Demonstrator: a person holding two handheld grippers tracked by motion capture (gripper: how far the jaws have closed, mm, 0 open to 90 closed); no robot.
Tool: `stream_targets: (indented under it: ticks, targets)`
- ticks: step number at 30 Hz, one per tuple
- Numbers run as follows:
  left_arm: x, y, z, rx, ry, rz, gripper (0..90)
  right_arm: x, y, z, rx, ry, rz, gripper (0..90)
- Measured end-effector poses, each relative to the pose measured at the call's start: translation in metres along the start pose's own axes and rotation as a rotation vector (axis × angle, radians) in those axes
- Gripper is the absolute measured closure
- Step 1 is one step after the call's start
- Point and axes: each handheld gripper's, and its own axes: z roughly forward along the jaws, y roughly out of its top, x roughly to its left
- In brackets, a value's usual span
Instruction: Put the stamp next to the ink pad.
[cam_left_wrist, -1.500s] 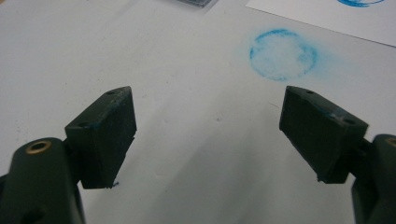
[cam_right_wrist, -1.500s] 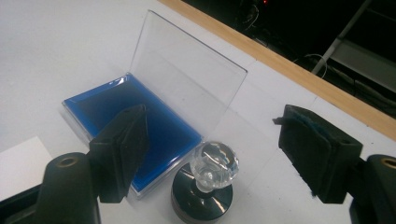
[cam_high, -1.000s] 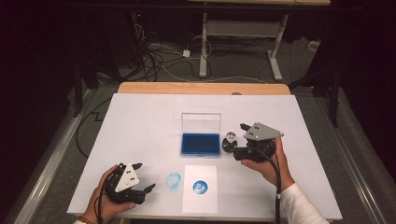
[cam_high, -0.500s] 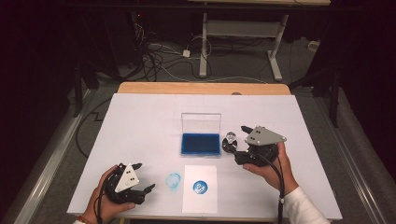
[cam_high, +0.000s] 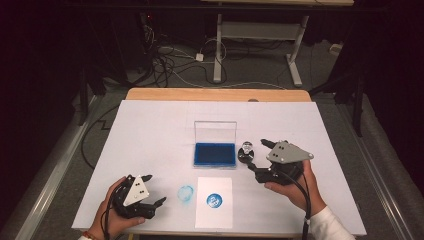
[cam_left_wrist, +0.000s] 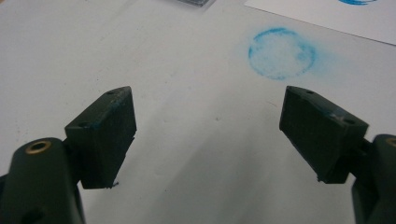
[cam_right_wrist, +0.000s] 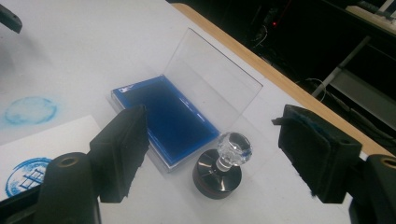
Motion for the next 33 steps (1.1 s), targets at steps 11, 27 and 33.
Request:
stream_targets:
  ticks: [11,27,33]
  targets:
    - [0.000,0.000,0.000,0.001,0.000,0.001,18.1,0.002,-0.005,-0.010,-0.009,-0.008,-0.021,24.5]
    - [0.000,0.001,0.001,0.005,0.000,0.006,18.1,0.004,-0.019,-0.021,-0.021,-0.015,-0.044,24.7]
    - [-0.001,0.001,0.001,0.007,-0.001,0.008,18.0,0.005,-0.025,-0.024,-0.019,-0.019,-0.046,24.7]
